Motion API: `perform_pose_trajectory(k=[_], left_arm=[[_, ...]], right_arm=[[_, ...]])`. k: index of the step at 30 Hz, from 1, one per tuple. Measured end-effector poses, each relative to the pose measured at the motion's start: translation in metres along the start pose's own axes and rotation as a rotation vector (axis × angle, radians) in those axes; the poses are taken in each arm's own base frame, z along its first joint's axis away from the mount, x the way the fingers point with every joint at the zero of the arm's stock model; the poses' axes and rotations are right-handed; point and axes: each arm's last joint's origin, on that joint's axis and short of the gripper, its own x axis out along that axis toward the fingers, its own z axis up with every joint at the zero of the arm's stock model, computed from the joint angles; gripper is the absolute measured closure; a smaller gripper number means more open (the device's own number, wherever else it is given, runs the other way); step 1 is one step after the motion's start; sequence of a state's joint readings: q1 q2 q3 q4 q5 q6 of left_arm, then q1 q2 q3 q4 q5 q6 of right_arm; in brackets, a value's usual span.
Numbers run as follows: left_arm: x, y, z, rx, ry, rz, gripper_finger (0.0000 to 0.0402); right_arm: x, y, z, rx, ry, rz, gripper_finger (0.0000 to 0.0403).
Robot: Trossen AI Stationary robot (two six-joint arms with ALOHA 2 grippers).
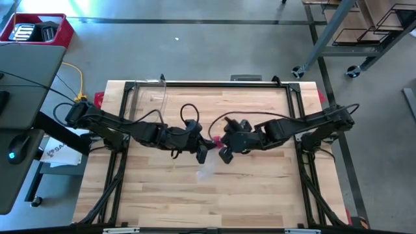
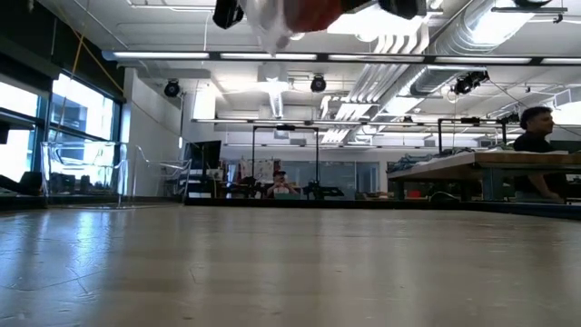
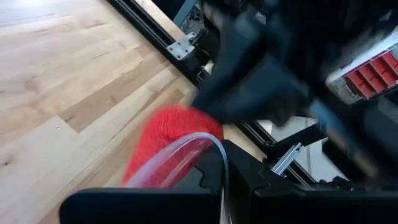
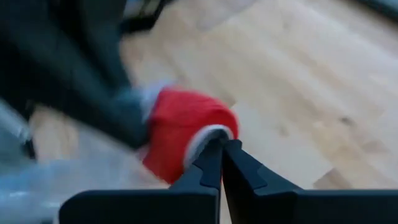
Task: Roll bandage
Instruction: Put the red bandage into the transparent zip bag
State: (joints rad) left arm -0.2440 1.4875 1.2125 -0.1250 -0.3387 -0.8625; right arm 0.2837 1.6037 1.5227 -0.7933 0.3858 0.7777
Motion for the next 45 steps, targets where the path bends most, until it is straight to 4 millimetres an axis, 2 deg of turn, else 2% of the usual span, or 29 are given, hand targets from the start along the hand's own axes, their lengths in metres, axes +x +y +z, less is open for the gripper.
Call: perform_pose_trajectory(k=[6, 10, 15, 23, 28, 36, 45], left_arm=[[-0.006, 0.005, -0.002, 0.027, 0.084, 0.036, 0.0401], [-0.01, 0.011, -0.008, 0.054, 0.191, 0.062, 0.0401], [-0.013, 0.011, -0.008, 0.165, 0.236, 0.015, 0.0401], [-0.019, 0.005, -0.001, 0.3, 0.185, -0.054, 0.0401], [-0.026, 0.003, 0.005, 0.309, 0.154, -0.068, 0.0401], [-0.051, -0.002, 0.022, 0.352, 0.048, -0.08, 0.0401], [-0.06, -0.016, 0.039, 0.378, -0.131, -0.203, 0.0401]], right_arm=[[0.004, 0.015, 0.0, -0.105, 0.03, 0.192, 0.0401], [0.002, 0.019, 0.004, -0.09, -0.01, 0.233, 0.0402], [0.003, 0.021, 0.005, -0.083, -0.016, 0.245, 0.0402], [0.003, 0.025, 0.008, -0.068, -0.029, 0.3, 0.0403], [-0.01, 0.02, 0.013, -0.014, -0.086, 0.272, 0.0403], [-0.032, 0.014, 0.023, 0.02, -0.172, 0.285, 0.0403], [-0.037, 0.018, 0.036, 0.011, -0.294, 0.357, 0.0403]])
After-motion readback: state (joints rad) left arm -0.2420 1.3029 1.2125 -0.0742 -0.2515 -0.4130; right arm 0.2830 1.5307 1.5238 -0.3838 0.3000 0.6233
